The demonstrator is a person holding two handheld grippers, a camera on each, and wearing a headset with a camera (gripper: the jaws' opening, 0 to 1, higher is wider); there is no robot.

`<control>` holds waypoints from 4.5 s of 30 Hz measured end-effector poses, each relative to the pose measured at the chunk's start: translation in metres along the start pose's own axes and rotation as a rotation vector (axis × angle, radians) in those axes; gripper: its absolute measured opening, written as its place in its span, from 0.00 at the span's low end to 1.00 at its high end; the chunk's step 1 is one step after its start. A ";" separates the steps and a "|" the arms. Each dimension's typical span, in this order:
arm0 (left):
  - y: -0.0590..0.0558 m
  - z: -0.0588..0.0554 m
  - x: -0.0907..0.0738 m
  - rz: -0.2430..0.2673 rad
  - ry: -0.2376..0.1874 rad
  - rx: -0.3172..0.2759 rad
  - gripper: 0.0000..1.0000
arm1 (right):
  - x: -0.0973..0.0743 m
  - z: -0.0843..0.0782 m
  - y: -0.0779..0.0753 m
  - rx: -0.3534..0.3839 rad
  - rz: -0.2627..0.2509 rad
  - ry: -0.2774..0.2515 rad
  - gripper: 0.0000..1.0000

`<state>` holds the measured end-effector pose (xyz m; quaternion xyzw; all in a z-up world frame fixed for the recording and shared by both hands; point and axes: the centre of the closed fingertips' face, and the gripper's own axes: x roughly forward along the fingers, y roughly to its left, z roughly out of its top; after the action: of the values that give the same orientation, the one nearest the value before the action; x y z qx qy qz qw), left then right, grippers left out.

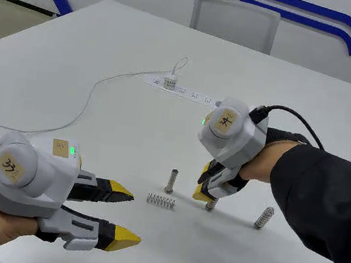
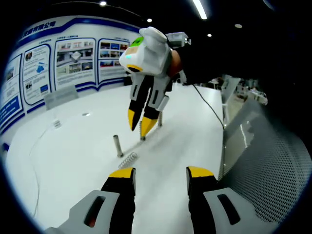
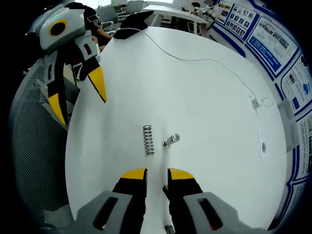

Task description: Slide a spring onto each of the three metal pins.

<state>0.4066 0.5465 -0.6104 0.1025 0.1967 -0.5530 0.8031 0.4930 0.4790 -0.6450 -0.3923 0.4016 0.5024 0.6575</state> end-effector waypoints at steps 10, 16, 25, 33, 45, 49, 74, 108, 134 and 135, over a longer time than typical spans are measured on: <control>0.002 -0.004 -0.002 0.004 0.011 -0.006 0.42 | 0.023 0.012 0.008 -0.030 0.023 -0.038 0.14; 0.002 -0.005 -0.002 0.006 0.015 -0.006 0.41 | 0.034 0.012 0.009 -0.035 0.033 -0.035 0.13; 0.004 -0.009 -0.007 0.017 0.022 -0.013 0.41 | 0.048 0.012 0.009 -0.033 0.048 -0.031 0.11; 0.006 -0.012 -0.009 0.025 0.026 -0.020 0.41 | 0.052 0.009 0.012 -0.003 0.068 -0.025 0.12; 0.009 -0.010 -0.002 0.021 0.039 0.000 0.39 | 0.021 0.010 0.042 -0.059 0.105 -0.015 0.11; 0.007 -0.006 0.003 0.008 0.040 0.016 0.38 | 0.005 0.015 0.055 -0.087 0.119 -0.036 0.11; -0.013 0.011 0.023 -0.088 0.022 0.093 0.25 | -0.029 0.024 0.089 -0.149 0.117 -0.082 0.12; -0.026 0.017 0.020 -0.143 -0.008 0.115 0.10 | -0.025 0.020 0.098 -0.147 0.130 -0.099 0.14; -0.023 0.011 0.022 -0.128 0.013 0.110 0.11 | -0.048 0.050 0.101 -0.166 0.113 -0.166 0.12; -0.023 0.011 0.022 -0.128 0.015 0.111 0.11 | -0.048 0.052 0.101 -0.169 0.113 -0.169 0.12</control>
<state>0.3947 0.5156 -0.6090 0.1381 0.1778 -0.6123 0.7579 0.3928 0.5294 -0.5926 -0.3794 0.3224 0.6020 0.6242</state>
